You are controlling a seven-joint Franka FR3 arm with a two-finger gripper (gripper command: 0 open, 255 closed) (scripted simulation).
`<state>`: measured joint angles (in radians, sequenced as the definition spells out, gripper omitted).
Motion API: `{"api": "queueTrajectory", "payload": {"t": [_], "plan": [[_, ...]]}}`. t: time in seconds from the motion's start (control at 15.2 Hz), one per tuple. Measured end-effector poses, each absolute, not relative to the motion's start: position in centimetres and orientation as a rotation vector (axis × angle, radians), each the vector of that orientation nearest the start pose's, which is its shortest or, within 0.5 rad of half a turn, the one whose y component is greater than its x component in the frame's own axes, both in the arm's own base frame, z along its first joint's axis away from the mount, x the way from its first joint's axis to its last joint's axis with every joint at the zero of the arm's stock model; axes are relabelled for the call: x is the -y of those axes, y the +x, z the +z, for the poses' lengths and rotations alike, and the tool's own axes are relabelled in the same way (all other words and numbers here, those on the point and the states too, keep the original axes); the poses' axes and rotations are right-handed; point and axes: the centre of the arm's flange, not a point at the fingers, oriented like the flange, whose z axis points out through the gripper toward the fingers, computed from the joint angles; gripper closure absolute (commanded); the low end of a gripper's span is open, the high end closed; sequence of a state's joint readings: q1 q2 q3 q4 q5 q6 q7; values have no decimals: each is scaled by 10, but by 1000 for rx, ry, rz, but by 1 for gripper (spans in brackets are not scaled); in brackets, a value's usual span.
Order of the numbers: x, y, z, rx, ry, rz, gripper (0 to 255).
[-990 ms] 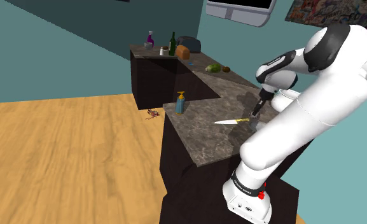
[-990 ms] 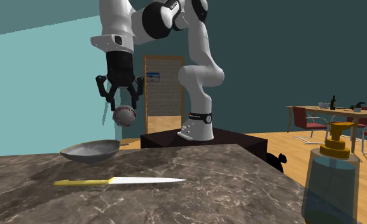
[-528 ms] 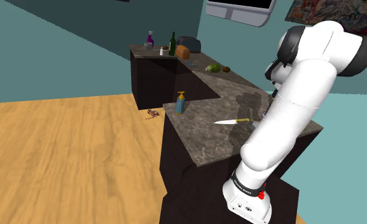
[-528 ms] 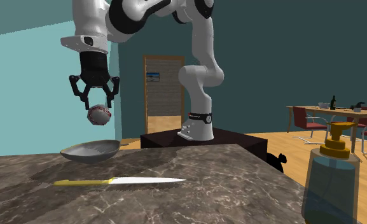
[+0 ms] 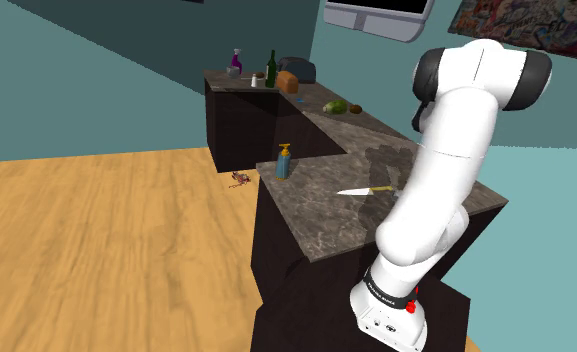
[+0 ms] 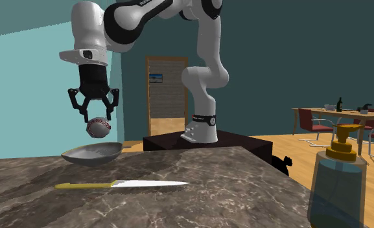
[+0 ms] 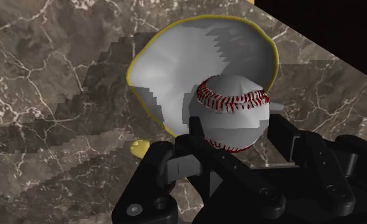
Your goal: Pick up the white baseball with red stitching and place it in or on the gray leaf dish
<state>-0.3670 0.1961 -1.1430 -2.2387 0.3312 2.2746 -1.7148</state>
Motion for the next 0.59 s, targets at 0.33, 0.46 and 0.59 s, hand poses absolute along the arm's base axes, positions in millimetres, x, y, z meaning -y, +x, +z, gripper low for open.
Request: {"api": "queueTrajectory", "payload": {"t": [0.33,0.46,0.59], "plan": [[527,42,300,-17,-3116,-111,255],[527,42,291,-17,-3116,-111,255],[527,42,281,-18,-3116,-111,255]]}}
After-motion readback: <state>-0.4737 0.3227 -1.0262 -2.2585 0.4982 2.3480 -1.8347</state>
